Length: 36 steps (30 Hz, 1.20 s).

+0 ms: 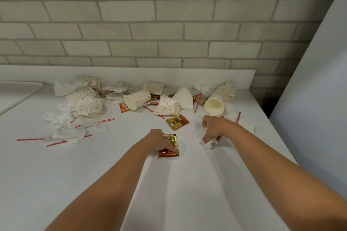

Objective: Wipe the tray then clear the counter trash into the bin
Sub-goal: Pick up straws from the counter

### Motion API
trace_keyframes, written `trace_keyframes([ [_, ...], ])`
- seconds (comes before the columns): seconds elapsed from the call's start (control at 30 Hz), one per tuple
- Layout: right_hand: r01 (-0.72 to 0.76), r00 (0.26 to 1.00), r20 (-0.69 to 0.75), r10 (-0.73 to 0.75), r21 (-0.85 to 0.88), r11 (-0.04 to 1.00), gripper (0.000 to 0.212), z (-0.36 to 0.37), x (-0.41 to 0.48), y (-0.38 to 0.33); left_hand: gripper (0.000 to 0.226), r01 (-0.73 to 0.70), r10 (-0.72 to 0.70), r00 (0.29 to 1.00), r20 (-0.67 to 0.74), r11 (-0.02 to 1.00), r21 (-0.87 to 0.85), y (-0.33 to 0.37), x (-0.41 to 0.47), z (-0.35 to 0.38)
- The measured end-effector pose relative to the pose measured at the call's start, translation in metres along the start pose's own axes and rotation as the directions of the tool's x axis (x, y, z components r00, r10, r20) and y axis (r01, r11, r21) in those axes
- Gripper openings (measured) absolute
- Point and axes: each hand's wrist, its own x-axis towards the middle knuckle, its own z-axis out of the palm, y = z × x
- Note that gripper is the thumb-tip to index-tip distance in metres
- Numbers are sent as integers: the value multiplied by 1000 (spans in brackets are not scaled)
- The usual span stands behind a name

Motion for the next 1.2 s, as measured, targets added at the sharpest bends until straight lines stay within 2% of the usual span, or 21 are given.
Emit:
trace_keyframes([
  [0.07, 15, 1000, -9, -15, 0, 1000, 70, 3, -1, 0, 76, -6, 6, 1000, 6, 999, -41, -3, -1, -1],
  [0.23, 6, 1000, -17, -9, -164, 986, 67, 5, -4, -3, 71, -19, 19, 1000, 5, 992, -125, -7, -4, 0],
  [0.4, -9, 999, -48, 1, -175, 984, 83, 14, -1, -7, 64, -21, 14, 999, -34, 976, -218, -14, -10, 1],
  [0.53, -14, 999, -33, 8, -178, 984, 82, 14, -5, -21, 47, -23, 8, 999, -37, 901, -434, -30, -18, 0],
  [0.63, 11, 999, -44, -17, -146, 989, 81, 14, -12, -36, 40, -14, -10, 999, -42, 850, -526, -42, -24, 0],
  [0.9, 188, 978, -93, -187, 7, 982, 66, 33, -30, -113, 21, 25, -96, 994, -54, 678, -734, -100, -51, -16],
  [1.03, 306, 948, -108, -298, 68, 950, 61, 47, -46, -170, 23, -15, -142, 977, -157, 696, -718, -138, -77, -33],
  [1.2, 458, 889, -80, -451, 152, 876, 69, 82, -67, -250, 19, -104, -202, 918, -341, 708, -698, -207, -125, -64],
])
